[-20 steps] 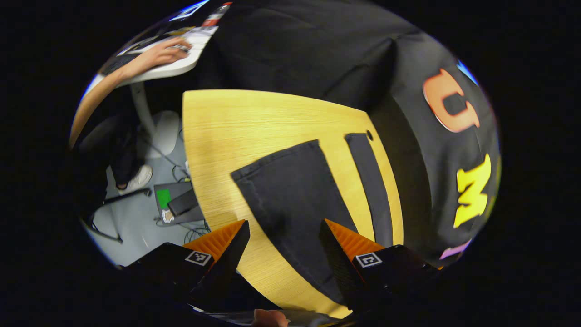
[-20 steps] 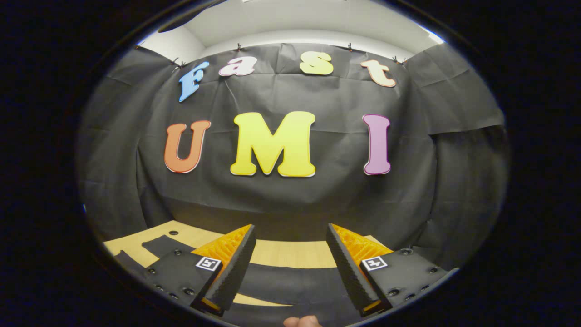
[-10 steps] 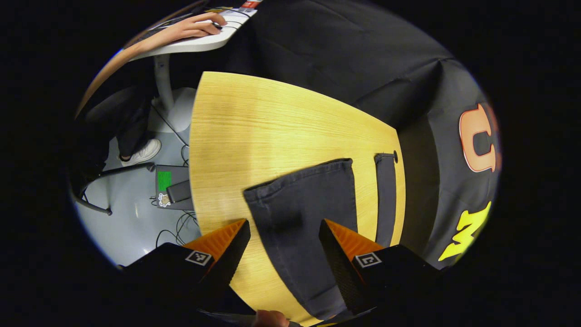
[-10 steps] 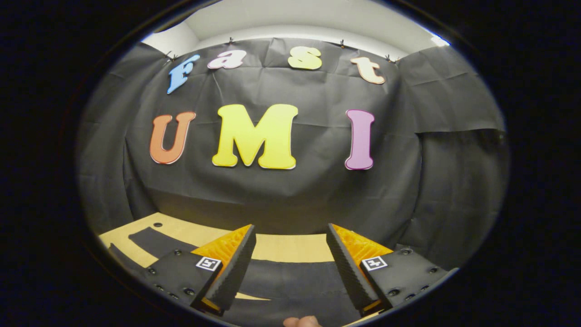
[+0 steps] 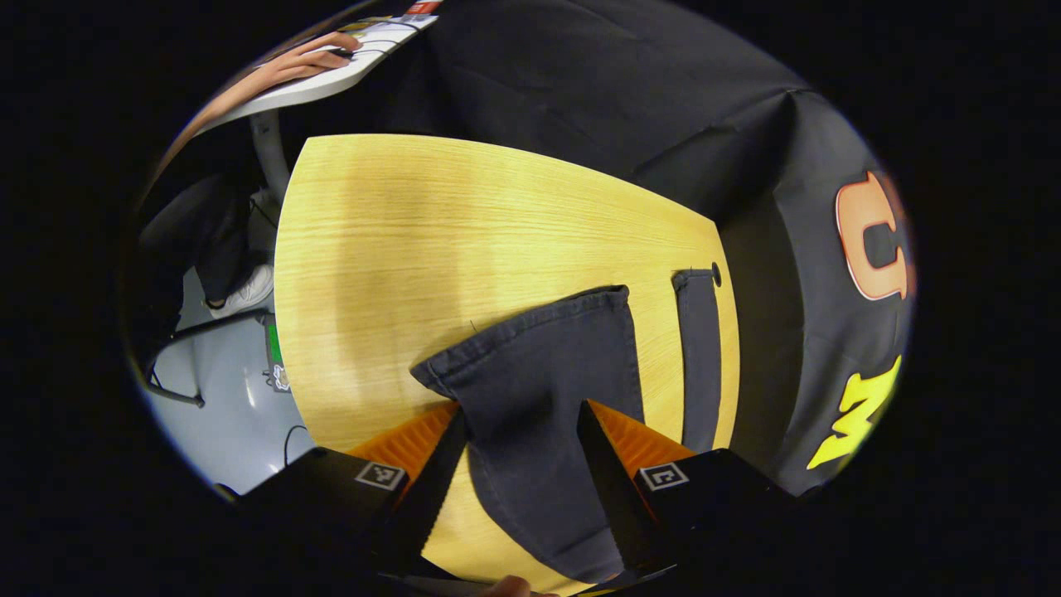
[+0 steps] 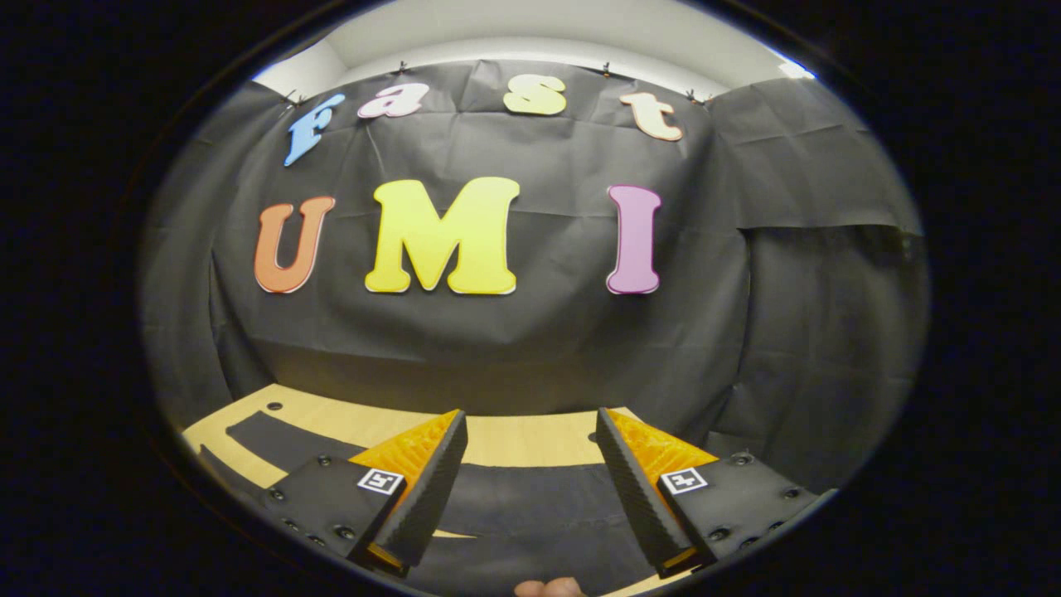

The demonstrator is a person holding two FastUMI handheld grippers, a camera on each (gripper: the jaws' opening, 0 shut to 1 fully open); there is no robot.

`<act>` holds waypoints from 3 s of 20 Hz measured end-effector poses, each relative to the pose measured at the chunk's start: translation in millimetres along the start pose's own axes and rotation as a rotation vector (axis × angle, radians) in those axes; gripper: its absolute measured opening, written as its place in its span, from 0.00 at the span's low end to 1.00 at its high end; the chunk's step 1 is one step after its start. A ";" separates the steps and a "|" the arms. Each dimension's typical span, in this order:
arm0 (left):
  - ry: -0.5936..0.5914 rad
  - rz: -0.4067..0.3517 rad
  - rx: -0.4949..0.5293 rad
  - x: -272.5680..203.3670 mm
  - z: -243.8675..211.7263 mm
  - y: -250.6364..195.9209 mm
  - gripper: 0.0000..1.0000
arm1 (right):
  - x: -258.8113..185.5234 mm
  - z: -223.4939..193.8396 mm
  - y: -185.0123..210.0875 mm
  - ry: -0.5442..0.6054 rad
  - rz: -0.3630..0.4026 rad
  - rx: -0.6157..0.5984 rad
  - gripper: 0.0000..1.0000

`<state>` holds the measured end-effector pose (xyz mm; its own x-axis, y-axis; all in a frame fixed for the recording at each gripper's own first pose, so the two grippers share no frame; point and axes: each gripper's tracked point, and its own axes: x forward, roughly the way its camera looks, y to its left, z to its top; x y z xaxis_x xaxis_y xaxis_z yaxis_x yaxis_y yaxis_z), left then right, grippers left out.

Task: Grasp the waist and the cuffs of the jeans and fold them to make the two legs overlap; first hold the waist and fold one-third of the jeans toward the cuffs, then hold the cuffs and fold the remaining one-third in the same direction to finish folding.

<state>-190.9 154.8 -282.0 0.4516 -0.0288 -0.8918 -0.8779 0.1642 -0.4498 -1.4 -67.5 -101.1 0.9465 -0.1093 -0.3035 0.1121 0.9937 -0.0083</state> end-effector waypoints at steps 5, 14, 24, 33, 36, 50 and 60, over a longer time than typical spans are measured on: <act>-0.002 -0.016 -0.101 6.1 0.1 15.9 0.15 | -0.4 -5.5 -6.1 0.011 -0.014 -0.002 0.95; 0.015 -0.010 -0.104 5.0 1.0 14.8 0.05 | 13.2 -56.2 -88.9 0.272 -0.098 0.176 0.95; 0.016 -0.016 -0.100 4.5 1.5 14.3 0.05 | -8.5 -239.6 -197.1 0.910 -0.382 0.735 0.98; 0.017 -0.019 -0.106 5.0 1.8 14.2 0.05 | 0.9 -272.3 -214.5 0.980 -0.464 0.846 0.97; 0.021 -0.018 -0.113 5.0 2.4 14.0 0.05 | 8.0 -271.2 -210.3 0.992 -0.445 0.790 0.98; 0.012 -0.014 -0.106 5.7 3.3 11.2 0.05 | 14.2 -287.2 -222.3 0.996 -0.459 0.755 0.01; 0.028 -0.017 -0.161 -7.4 17.1 -22.3 0.03 | 21.4 -248.3 -216.7 0.894 -0.371 0.942 0.01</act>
<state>-171.9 168.1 -264.5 0.4635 -0.0585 -0.8842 -0.8856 0.0034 -0.4645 -80.5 -278.7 -342.5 0.3368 0.0477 -0.9404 0.8209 0.4743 0.3181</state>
